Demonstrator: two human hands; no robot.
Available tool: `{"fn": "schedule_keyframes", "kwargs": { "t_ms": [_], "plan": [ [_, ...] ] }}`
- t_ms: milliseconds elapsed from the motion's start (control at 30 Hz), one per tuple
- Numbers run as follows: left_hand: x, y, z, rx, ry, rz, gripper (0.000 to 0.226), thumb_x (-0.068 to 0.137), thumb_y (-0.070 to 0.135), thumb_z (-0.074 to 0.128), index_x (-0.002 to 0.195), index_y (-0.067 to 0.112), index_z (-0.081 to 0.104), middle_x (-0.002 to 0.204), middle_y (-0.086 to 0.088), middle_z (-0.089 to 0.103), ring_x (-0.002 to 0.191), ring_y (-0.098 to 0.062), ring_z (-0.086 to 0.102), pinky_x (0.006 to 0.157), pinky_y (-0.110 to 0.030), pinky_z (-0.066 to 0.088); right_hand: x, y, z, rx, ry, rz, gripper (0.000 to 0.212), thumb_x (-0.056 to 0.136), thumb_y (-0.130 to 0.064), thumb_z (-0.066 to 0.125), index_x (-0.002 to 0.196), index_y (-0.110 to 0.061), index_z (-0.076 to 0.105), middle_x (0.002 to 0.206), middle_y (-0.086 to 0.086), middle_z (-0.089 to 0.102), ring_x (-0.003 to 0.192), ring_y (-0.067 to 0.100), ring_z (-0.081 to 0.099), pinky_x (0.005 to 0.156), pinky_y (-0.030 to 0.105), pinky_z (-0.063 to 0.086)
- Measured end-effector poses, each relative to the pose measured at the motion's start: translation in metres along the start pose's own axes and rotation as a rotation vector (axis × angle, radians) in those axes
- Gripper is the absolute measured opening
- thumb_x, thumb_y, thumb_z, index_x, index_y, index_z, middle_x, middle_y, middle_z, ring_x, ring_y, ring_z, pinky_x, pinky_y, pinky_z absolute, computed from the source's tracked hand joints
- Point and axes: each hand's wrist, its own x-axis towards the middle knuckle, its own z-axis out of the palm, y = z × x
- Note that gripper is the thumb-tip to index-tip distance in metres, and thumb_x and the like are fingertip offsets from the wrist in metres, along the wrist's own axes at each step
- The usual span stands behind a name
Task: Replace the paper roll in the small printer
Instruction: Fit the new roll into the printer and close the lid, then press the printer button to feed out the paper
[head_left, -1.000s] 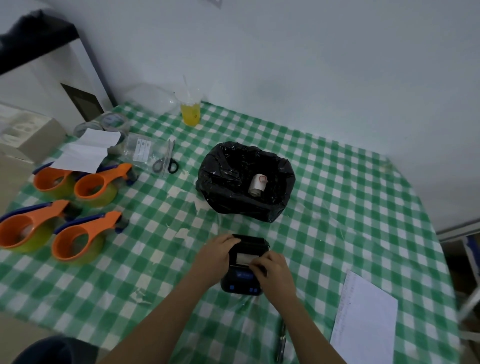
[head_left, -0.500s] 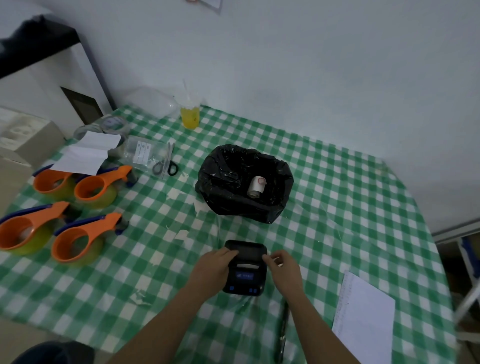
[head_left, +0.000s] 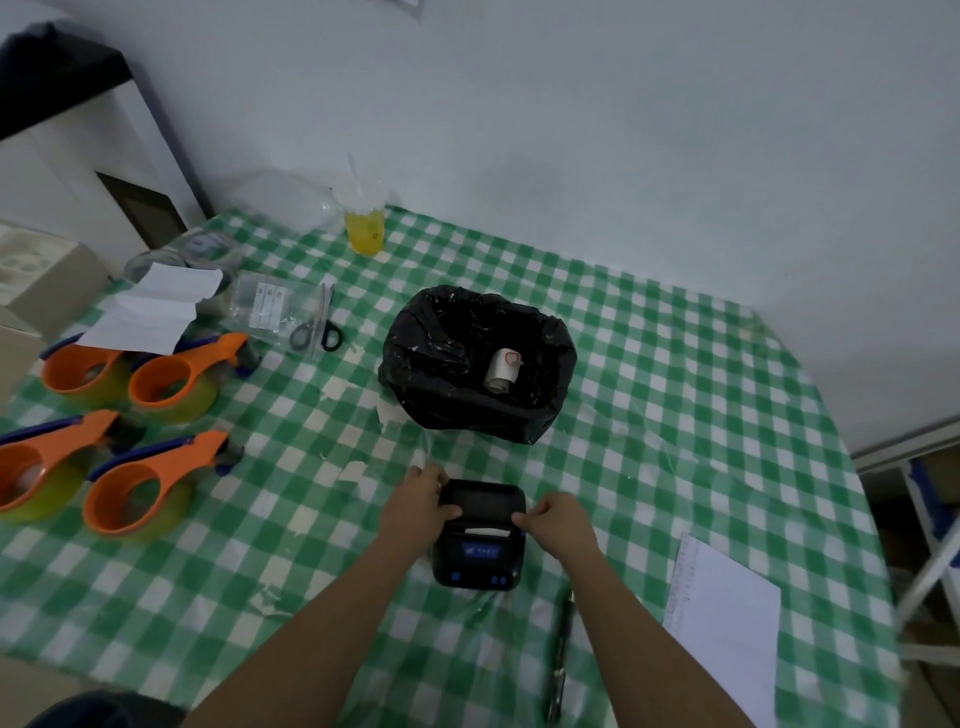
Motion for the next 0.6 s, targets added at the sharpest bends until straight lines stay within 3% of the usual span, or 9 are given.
{"fn": "schedule_keyframes", "kwargs": {
  "t_ms": [133,267,400,600],
  "plan": [
    [0.002,0.0,0.001,0.025,-0.024,-0.034,0.039,0.081,0.023,0.068,0.112,0.01,0.047,0.116,-0.014,0.052,0.101,-0.033,0.056,0.087,-0.044,0.049,0.004,-0.004,-0.001,-0.076,-0.035,-0.002,0.043,0.077,-0.025,0.07,0.051,-0.014,0.038,0.051,0.002,0.041,0.049,0.015,0.043,0.057,0.027,0.037],
    [0.0,0.002,0.002,0.06,-0.03,-0.044,0.038,0.083,0.025,0.066,0.112,0.01,0.046,0.117,-0.015,0.051,0.1,-0.034,0.057,0.086,-0.044,0.048,0.002,-0.003,0.0,-0.119,-0.029,0.002,0.044,0.078,-0.027,0.069,0.05,-0.014,0.037,0.051,0.001,0.039,0.047,0.014,0.039,0.051,0.026,0.034],
    [-0.005,0.006,0.0,0.078,-0.043,-0.073,0.038,0.084,0.026,0.063,0.113,0.009,0.045,0.118,-0.015,0.051,0.102,-0.034,0.057,0.082,-0.041,0.045,-0.007,-0.006,0.003,-0.163,0.016,0.009,0.042,0.079,-0.031,0.067,0.054,-0.015,0.037,0.059,0.002,0.045,0.06,0.02,0.05,0.051,0.026,0.034],
    [-0.02,-0.003,0.004,-0.14,-0.05,-0.03,0.04,0.09,0.024,0.056,0.126,0.008,0.046,0.125,-0.019,0.054,0.111,-0.032,0.055,0.095,-0.042,0.046,-0.03,0.009,0.011,0.122,0.074,-0.051,0.023,0.086,-0.029,0.061,0.07,-0.015,0.051,0.066,-0.001,0.053,0.068,0.02,0.052,0.06,0.029,0.038]
  ]
}}
